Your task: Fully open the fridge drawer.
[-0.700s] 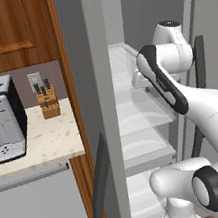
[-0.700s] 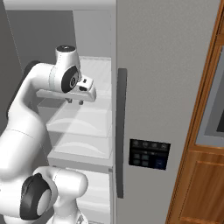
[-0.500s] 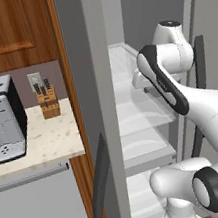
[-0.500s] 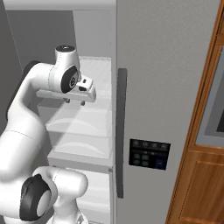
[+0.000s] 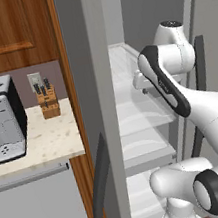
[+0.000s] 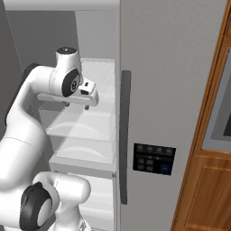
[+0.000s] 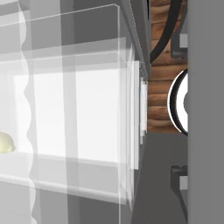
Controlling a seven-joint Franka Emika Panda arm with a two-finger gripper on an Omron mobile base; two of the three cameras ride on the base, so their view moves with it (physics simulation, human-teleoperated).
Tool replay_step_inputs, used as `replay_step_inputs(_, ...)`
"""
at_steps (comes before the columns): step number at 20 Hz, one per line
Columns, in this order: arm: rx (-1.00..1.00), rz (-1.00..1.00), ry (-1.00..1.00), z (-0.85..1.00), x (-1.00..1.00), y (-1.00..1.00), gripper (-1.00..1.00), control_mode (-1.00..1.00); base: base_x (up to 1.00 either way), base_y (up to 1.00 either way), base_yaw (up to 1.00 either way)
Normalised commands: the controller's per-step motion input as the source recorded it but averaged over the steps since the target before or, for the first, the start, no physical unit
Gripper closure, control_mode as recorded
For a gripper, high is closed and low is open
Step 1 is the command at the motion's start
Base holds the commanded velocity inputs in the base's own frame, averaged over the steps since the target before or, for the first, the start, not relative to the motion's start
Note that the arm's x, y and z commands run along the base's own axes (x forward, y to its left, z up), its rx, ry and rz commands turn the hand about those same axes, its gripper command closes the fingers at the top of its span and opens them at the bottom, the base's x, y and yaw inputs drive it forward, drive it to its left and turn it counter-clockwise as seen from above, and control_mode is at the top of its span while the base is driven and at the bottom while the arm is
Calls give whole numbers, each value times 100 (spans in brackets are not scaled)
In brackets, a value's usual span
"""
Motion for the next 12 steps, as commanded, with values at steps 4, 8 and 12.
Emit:
replay_step_inputs(4,0,0,0,0,0,0,-100,100,0,23,0)
replay_step_inputs(8,0,0,0,0,0,0,-100,100,0,37,0)
replay_step_inputs(12,0,0,0,0,0,0,-100,100,0,23,0)
